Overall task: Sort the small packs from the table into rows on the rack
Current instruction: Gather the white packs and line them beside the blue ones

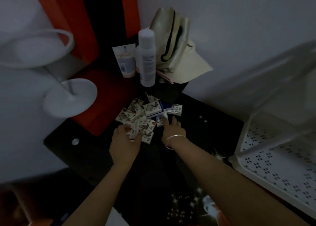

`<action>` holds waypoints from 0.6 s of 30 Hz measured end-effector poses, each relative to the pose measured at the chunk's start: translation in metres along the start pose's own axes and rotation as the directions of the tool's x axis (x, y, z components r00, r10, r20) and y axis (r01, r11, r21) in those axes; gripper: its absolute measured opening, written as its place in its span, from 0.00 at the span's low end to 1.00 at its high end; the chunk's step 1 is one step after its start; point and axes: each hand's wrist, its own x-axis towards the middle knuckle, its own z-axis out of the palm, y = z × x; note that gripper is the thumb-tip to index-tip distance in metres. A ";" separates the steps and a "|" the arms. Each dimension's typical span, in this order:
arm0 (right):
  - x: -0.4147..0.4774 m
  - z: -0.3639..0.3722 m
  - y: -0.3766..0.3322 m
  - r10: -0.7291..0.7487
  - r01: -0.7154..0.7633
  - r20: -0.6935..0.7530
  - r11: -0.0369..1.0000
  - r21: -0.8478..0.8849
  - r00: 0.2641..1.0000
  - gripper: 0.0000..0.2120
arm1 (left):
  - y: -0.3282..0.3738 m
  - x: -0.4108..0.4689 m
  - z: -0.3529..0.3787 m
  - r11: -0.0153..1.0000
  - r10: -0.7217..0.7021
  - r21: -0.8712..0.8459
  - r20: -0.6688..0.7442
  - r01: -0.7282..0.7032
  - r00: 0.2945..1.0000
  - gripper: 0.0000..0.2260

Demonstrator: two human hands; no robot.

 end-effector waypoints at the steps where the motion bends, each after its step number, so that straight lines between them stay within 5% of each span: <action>1: 0.006 0.001 -0.003 0.037 -0.037 0.018 0.999 0.000 0.999 0.46 | -0.001 0.003 0.002 1.000 -0.017 0.017 0.018 0.016 1.000 0.25; 5: 0.014 0.017 0.004 0.057 -0.058 -0.022 0.998 -0.040 0.998 0.42 | -0.006 0.012 0.010 0.997 -0.072 0.027 0.093 0.070 0.993 0.28; 8: 0.011 0.037 0.015 0.040 -0.010 -0.244 0.992 0.124 0.969 0.28 | -0.006 0.016 0.013 0.996 -0.070 0.057 0.134 0.063 0.988 0.21; 12: 0.012 0.048 0.011 0.216 -0.073 -0.428 0.942 0.327 0.878 0.12 | 0.001 0.016 0.013 0.992 -0.124 0.033 0.140 0.121 0.982 0.14; 14: 0.015 0.049 0.007 0.308 -0.123 -0.414 0.901 0.417 0.856 0.13 | 0.005 0.014 0.011 0.961 -0.202 -0.151 0.189 0.232 0.961 0.15; 18: 0.013 0.053 0.017 0.423 -0.134 -0.199 0.639 0.758 0.884 0.32 | 0.018 -0.001 -0.002 0.672 -0.301 -0.566 0.381 0.478 0.874 0.16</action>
